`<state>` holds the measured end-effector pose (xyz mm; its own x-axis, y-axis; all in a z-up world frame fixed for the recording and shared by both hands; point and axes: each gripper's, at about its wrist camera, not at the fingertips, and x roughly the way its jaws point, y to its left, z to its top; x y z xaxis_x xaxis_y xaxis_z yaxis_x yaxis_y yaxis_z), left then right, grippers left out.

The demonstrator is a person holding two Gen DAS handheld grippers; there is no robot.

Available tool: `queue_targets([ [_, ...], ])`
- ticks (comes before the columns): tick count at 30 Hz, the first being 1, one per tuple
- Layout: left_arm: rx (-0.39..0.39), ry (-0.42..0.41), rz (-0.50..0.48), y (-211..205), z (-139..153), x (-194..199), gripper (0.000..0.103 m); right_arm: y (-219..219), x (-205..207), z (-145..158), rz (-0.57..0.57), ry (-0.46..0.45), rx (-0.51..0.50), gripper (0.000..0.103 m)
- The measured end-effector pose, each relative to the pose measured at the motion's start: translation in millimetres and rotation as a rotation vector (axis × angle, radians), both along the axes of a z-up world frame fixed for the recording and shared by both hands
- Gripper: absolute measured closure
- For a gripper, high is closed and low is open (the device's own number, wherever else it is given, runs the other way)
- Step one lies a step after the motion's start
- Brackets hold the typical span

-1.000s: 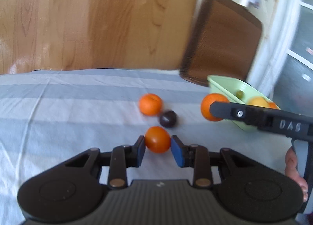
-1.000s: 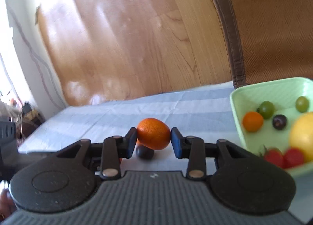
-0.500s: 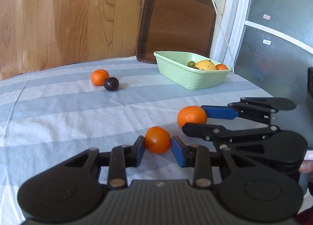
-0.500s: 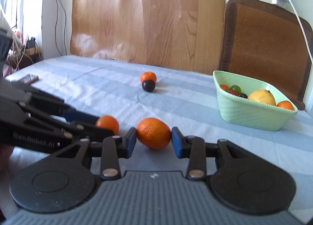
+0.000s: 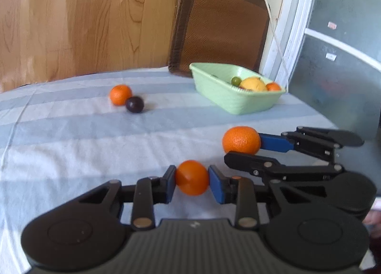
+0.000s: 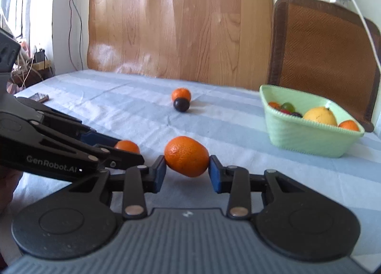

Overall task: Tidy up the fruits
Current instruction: 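Grasp a tangerine with the left gripper while the right gripper grasps an orange, then carry the tangerine and orange over the green bowl and open both grippers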

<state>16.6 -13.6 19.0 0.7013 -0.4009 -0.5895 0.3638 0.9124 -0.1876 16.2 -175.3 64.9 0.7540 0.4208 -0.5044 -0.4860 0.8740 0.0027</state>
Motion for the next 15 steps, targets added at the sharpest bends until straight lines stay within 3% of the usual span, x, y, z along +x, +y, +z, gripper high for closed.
queue_targets([
  [8, -0.081, -0.079, -0.084, -55.0, 56.0, 78.1, 0.073, -43.7, 41.1, 22.4, -0.213, -0.139, 0.058, 0.062],
  [15, -0.082, 0.014, -0.104, -105.6, 46.5, 148.6, 0.073, -62.3, 90.8, 11.7, -0.299, -0.119, 0.011, 0.061],
])
